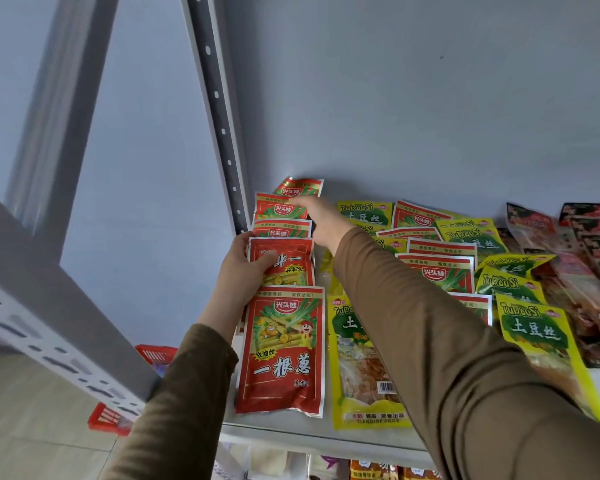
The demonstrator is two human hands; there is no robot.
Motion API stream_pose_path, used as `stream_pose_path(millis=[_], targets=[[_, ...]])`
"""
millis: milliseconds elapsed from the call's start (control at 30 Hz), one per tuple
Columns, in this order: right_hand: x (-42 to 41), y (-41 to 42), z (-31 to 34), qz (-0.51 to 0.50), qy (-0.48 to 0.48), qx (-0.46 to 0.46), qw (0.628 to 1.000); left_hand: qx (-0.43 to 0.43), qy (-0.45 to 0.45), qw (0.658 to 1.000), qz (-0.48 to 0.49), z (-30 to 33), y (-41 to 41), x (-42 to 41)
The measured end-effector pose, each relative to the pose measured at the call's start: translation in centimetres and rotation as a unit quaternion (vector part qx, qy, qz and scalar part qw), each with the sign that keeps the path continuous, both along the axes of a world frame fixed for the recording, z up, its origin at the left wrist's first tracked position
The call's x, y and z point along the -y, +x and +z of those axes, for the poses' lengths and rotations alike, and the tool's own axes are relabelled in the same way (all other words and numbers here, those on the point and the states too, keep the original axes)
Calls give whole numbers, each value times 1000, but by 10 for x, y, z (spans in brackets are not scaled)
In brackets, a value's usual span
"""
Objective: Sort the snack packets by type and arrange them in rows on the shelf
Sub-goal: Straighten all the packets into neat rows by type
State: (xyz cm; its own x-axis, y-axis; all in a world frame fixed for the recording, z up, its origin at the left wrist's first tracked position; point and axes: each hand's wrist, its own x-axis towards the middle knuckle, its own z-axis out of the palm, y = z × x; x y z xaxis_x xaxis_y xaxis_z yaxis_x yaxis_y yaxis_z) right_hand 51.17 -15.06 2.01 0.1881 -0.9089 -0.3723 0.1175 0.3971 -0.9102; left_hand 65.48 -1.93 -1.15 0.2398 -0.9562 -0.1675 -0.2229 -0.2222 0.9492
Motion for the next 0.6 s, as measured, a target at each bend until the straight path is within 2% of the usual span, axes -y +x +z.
stream_pose_path(millis=[133,367,600], targets=[[5,1,4,34,-11,5,999,-1,-7,1000,-10,-2,0,0],[18,-4,12,38,-46,19,998,-9,-22,999,-22,-1,1,0],[22,12,2,10,-37,-97,995,-8,-19,1000,-19,-5,8,3]])
